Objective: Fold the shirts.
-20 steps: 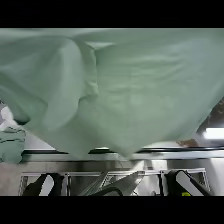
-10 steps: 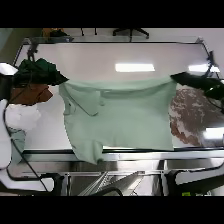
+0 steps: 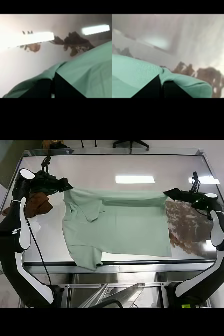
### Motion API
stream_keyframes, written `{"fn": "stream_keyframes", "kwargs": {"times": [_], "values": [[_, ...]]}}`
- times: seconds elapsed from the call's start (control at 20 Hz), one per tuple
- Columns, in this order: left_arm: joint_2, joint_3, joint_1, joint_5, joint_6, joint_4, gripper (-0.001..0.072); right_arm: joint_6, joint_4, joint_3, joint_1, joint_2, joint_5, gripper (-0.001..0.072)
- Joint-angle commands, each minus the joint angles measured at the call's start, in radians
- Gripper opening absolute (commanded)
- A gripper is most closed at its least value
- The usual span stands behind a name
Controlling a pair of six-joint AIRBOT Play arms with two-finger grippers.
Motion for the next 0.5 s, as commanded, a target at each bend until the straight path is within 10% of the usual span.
{"fn": "stream_keyframes", "kwargs": {"times": [0.0,0.45], "values": [[-0.022,0.055,-0.001,-0.093,-0.035,0.107,0.0012,0.077,-0.190,0.019,-0.002,0.032,0.079,0.0023],[-0.031,-0.105,-0.008,-0.015,-0.010,0.212,0.0013,0.115,-0.282,-0.147,0.039,0.039,0.057,0.0023]]}}
